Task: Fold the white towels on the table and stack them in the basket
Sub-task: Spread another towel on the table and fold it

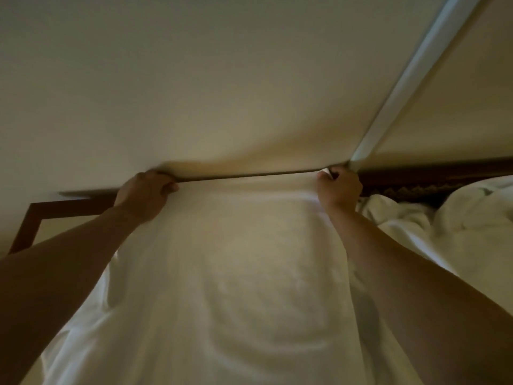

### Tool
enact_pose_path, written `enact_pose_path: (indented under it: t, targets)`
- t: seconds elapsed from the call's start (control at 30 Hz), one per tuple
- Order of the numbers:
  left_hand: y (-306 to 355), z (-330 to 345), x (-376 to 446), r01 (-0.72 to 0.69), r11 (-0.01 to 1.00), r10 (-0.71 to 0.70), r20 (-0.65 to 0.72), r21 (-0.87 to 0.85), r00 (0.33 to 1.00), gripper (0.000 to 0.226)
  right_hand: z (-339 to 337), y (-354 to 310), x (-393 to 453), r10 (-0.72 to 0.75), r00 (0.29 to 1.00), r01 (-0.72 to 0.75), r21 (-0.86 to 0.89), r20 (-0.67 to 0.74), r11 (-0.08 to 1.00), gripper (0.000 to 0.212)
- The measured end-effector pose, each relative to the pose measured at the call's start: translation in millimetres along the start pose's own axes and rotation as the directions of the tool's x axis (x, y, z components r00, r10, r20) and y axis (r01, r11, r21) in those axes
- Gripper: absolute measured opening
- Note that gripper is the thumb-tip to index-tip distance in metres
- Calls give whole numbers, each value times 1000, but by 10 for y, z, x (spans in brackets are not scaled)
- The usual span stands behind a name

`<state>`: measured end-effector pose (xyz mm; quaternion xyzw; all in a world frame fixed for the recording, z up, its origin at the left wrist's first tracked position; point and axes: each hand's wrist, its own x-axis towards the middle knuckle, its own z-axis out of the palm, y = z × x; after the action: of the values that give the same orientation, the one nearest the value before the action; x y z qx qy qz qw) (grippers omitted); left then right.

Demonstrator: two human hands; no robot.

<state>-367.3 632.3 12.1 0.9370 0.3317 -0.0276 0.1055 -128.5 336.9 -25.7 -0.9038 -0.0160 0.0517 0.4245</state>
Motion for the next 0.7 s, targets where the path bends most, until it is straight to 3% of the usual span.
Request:
enact_pose_path:
  t: [0.13, 0.23, 0.33, 0.4, 0.47, 0.57, 0.63, 0.7]
  targets:
    - [-50, 28, -13, 68, 996, -68, -4, -50, 998, 34, 51, 42, 24, 4, 1000, -4, -5, -12, 1000, 25]
    - [-143, -116, -196, 156, 979, -166, -69, -131, 984, 38, 57, -21, -96, 23, 994, -53, -303, -103, 951, 53]
    - [-315, -247, -706, 203, 945, -241, -126, -256, 962, 40, 142, -291, -680, -208, 975, 180, -277, -75, 944, 47]
    - [-414, -248, -1176, 277, 918, -306, -62, -284, 950, 48, 324, -440, -1238, -386, 920, 391, -186, 67, 901, 38]
    - [-477, -198, -1649, 319, 925, -318, 35, -208, 947, 70, 588, -568, -1793, -495, 817, 550, -143, 295, 823, 41]
    - [-604, -25, -2103, 264, 964, -257, 120, -39, 959, 90, 996, -748, -2383, -472, 614, 684, -129, 632, 718, 50]
    - [-736, 81, -2190, 227, 968, -218, 89, -106, 972, 76, 1200, -880, -2546, -409, 545, 715, -150, 732, 683, 53]
    - [-852, 105, -2160, 200, 940, -215, -25, -275, 976, 46, 1363, -960, -2621, -373, 552, 714, -191, 746, 674, 57]
